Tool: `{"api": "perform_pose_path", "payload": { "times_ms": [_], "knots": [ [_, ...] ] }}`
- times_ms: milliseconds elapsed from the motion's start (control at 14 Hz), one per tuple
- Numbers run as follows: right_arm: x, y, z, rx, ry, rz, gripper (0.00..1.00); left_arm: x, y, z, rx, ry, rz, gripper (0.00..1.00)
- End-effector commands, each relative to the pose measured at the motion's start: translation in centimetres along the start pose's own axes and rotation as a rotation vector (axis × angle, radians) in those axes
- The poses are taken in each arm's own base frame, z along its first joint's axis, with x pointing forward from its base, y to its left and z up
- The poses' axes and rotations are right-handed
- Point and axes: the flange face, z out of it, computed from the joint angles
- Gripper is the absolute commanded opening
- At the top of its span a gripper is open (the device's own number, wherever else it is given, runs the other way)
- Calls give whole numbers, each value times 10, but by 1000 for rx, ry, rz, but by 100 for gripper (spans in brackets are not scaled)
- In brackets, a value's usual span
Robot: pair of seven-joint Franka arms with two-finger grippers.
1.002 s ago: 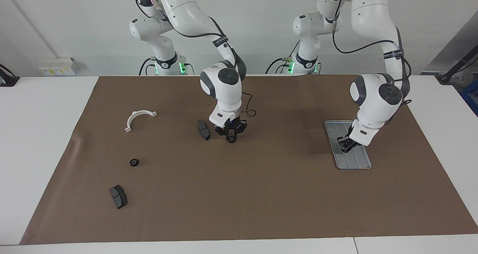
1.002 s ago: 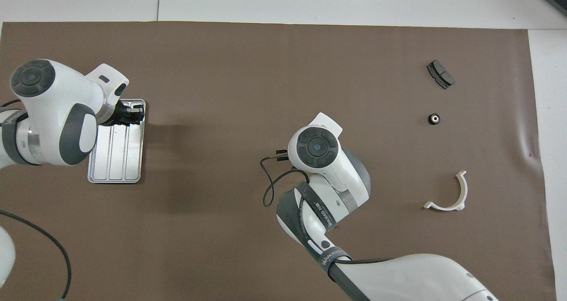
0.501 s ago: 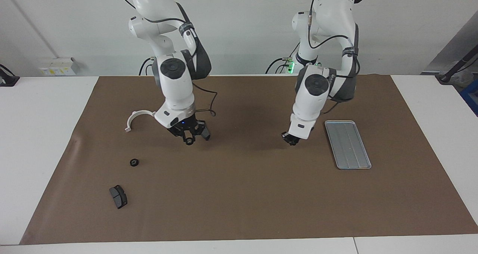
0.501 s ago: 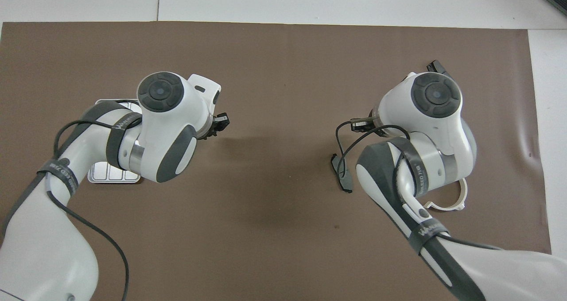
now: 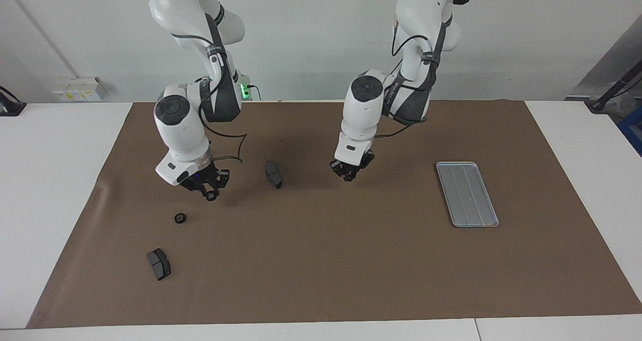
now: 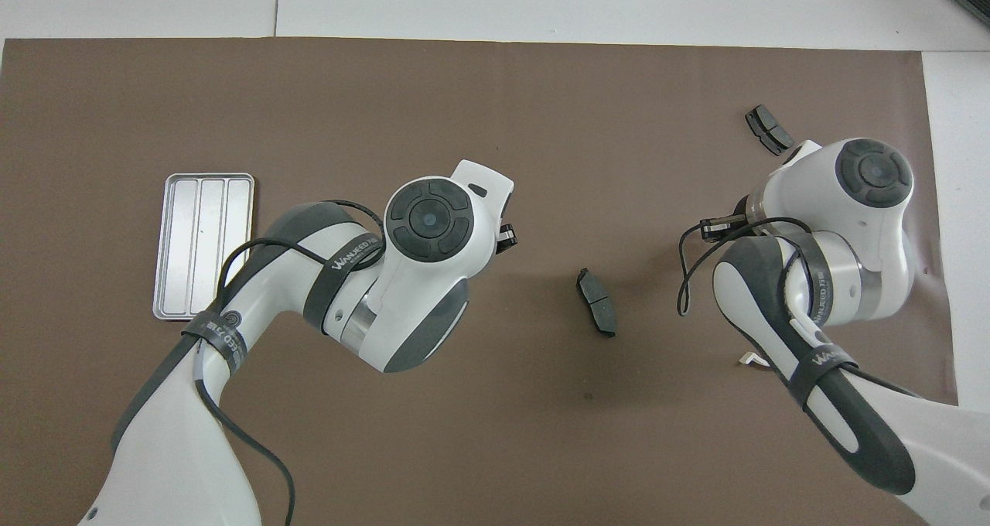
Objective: Place bearing gear from tray to pile
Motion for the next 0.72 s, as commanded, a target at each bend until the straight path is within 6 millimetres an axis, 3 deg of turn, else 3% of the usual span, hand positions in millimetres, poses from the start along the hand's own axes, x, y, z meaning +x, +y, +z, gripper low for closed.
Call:
{"api": "perform_pose_path", "payload": {
  "times_ms": [0, 72, 143, 215, 286, 358, 430, 644],
  "knots": [
    [-12, 10, 16, 1, 23, 2, 0, 4, 25, -8, -53, -25, -32, 12],
    [-12, 9, 21, 4, 16, 5, 0, 6, 26, -8, -54, -22, -50, 14],
    [-12, 9, 23, 6, 12, 10, 0, 6, 30, -9, -68, -15, -49, 25],
    [-11, 10, 28, 8, 15, 15, 10, 1, 37, -12, -83, -6, -41, 37],
    [-10, 9, 31, 9, 20, 18, 36, 0, 39, -12, -95, 3, -40, 50],
    [-10, 8, 33, 9, 17, 19, 79, 1, 41, -14, -111, 12, -45, 61],
    [-9, 8, 32, 10, 18, 23, 100, 1, 42, -15, -119, 16, -55, 67],
    [1, 2, 2, 11, 63, 12, 100, 5, 39, -19, -126, 17, -90, 68]
  ]
}}
